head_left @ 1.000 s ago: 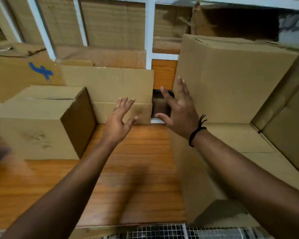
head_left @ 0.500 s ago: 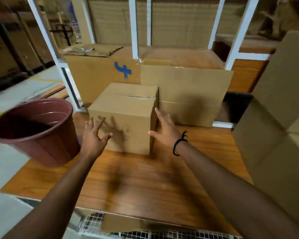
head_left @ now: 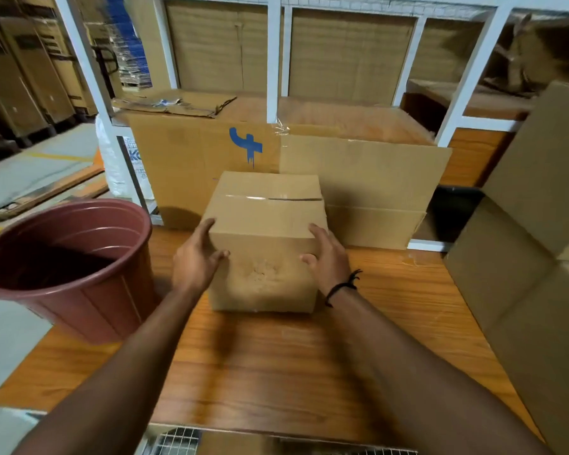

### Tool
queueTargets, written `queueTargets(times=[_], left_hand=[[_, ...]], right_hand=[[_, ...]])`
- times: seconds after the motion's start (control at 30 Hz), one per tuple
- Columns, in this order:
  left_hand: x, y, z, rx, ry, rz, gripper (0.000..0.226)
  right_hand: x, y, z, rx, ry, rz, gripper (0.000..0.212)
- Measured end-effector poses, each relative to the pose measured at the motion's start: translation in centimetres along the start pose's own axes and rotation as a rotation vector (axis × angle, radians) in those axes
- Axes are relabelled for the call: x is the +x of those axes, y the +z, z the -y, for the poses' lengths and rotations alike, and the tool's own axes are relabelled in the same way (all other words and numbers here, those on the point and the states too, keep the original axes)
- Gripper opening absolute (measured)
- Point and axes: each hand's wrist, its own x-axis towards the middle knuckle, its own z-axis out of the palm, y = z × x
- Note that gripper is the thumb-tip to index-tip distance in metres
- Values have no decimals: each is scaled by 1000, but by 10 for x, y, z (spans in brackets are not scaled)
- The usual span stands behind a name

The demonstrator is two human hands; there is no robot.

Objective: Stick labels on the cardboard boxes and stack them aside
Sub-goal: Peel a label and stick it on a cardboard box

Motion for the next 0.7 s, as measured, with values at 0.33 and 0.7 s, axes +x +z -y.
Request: queueTargets(times=[0.33, 0.7], left_hand=[[-96, 52, -49, -23, 258, 12, 61], [-130, 78, -49, 86, 370, 88, 63]], right_hand=[[-67, -99, -82, -79, -33, -151, 62], [-100, -103, -135, -155, -202, -115, 106]])
